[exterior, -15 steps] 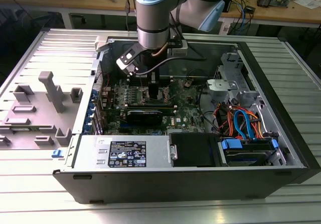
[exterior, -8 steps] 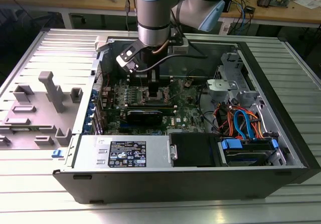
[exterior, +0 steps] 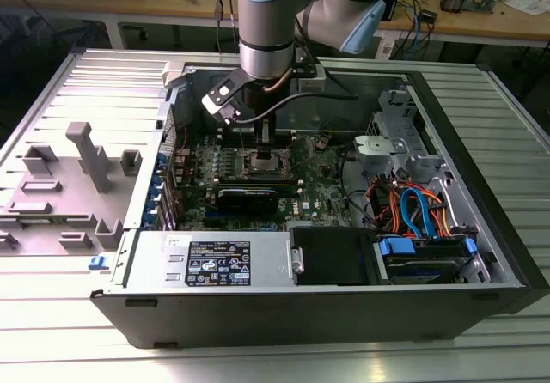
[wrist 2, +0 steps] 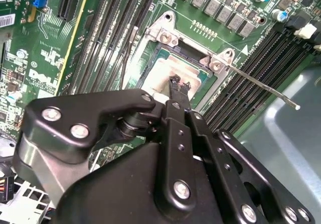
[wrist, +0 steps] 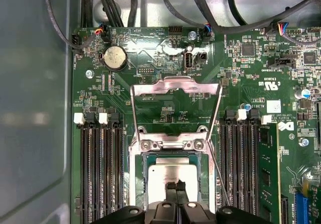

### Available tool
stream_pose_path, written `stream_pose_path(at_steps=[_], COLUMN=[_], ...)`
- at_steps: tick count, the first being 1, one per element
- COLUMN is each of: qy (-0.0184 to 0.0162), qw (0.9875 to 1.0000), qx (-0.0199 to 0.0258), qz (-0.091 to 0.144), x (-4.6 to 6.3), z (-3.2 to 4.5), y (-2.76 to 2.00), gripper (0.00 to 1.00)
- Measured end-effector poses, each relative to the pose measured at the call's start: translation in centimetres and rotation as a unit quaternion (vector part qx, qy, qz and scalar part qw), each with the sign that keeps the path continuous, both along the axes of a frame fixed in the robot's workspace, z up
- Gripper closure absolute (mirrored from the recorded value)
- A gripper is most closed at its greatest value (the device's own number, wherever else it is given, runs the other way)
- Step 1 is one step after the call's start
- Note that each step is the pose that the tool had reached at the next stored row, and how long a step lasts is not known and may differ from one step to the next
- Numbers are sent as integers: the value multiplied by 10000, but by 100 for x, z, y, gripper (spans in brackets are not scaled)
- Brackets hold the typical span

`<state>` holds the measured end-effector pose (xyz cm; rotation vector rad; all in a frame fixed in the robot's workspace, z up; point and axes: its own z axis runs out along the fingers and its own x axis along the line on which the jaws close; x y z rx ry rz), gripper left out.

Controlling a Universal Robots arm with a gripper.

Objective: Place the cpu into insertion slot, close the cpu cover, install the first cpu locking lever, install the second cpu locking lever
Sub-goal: 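Place the cpu into insertion slot, then close the cpu cover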

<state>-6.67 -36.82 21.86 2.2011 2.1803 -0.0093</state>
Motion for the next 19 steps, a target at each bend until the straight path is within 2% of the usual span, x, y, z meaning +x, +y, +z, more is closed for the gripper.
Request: stream_pose_path(at_steps=[13, 19], qy=[0, 0], qw=[10000, 10000], qx=[0, 0], qz=[1, 1], x=[9, 7], z=[2, 45], y=[1, 1], gripper=[89, 89])
